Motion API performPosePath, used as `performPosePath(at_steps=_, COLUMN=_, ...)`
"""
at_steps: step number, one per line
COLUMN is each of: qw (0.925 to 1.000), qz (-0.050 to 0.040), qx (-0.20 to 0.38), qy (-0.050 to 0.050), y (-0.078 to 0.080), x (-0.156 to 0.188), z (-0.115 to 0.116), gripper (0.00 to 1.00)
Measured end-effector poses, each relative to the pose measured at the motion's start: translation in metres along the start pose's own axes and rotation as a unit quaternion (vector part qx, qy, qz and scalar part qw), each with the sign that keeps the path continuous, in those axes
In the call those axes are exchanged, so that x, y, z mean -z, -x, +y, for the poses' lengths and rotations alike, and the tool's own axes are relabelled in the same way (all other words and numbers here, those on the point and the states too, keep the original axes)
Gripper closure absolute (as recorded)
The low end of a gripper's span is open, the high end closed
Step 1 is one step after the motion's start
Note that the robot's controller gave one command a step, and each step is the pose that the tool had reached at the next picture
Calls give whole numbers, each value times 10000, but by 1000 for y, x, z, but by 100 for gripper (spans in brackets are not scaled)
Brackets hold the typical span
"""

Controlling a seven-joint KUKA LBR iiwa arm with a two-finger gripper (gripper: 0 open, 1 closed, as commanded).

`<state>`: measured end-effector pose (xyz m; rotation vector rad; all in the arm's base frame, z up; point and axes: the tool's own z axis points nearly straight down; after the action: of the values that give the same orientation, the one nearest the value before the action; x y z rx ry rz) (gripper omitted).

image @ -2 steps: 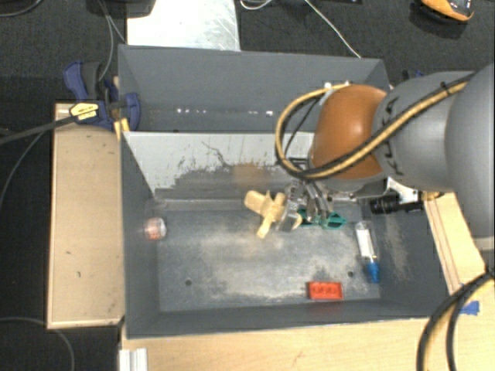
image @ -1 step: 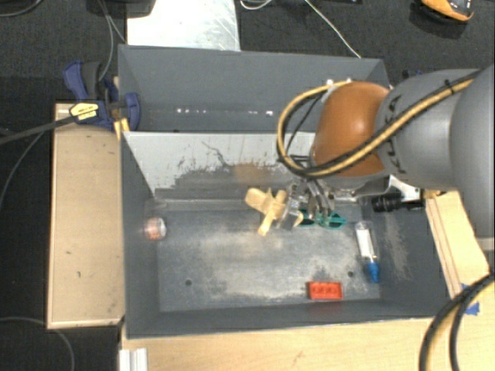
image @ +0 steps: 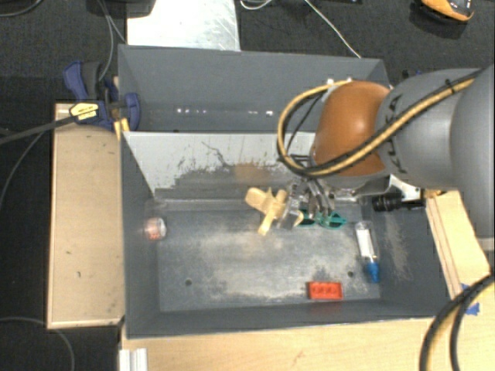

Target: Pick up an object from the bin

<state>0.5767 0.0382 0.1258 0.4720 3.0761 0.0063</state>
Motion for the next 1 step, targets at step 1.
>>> performPosePath(at_steps=1, qw=10000, qz=38, qx=2, qy=-13, y=-2, x=8, z=-1, gripper=100)
